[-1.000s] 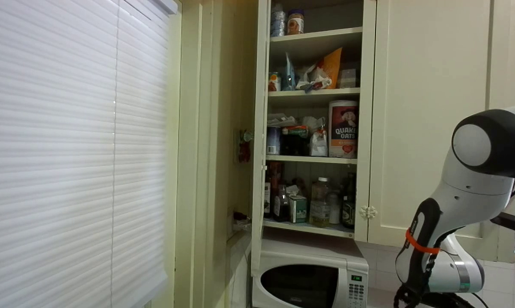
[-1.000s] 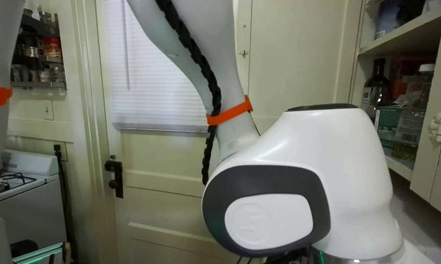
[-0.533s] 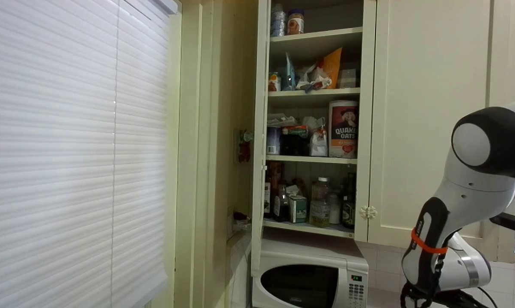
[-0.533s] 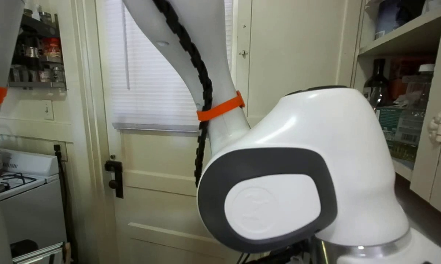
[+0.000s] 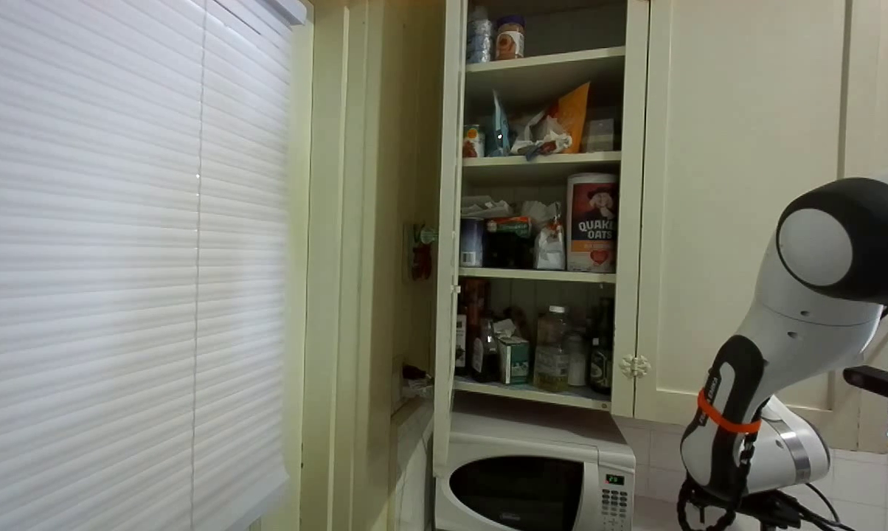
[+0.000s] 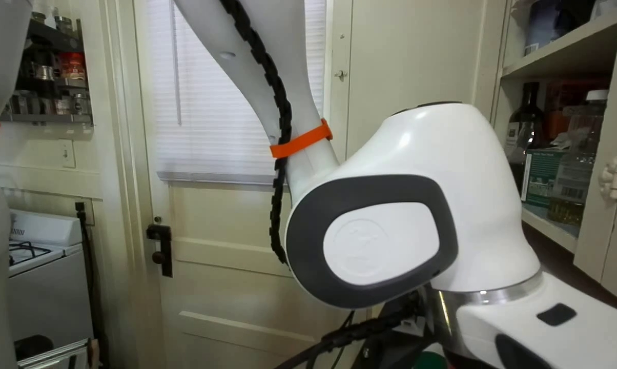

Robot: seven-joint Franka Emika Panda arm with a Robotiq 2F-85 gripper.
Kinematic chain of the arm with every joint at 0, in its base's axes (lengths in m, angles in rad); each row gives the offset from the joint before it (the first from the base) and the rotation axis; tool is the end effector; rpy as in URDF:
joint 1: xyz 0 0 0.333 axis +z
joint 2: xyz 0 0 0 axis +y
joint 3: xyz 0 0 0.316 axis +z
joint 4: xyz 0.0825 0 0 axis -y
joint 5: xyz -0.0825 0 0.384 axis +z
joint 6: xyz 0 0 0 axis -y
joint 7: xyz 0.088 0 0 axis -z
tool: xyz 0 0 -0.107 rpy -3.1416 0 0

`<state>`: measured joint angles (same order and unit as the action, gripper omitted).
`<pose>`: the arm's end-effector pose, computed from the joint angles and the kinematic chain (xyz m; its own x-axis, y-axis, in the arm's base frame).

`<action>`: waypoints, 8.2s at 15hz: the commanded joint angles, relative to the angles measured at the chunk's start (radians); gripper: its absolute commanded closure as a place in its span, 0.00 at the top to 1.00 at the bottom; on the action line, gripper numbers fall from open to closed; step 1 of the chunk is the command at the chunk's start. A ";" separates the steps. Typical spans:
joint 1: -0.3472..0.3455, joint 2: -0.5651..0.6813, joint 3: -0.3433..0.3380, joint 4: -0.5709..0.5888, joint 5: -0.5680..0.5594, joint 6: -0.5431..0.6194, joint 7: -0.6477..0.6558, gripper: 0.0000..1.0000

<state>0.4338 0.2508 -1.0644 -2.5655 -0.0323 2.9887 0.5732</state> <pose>0.3813 -0.2896 0.2523 0.4083 -0.8384 0.3611 -0.9052 -0.4230 0.0415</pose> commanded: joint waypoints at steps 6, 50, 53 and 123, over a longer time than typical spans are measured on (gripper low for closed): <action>0.170 0.013 -0.190 -0.010 -0.019 -0.175 0.075 1.00; -0.597 0.146 0.589 0.105 0.173 -0.142 -0.088 1.00; -0.628 0.158 0.617 0.115 0.182 -0.143 -0.103 1.00; -0.189 -0.192 0.155 -0.051 -0.235 -0.230 0.144 1.00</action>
<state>0.1531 0.2066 -0.7966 -2.5554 -0.1361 2.8324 0.6223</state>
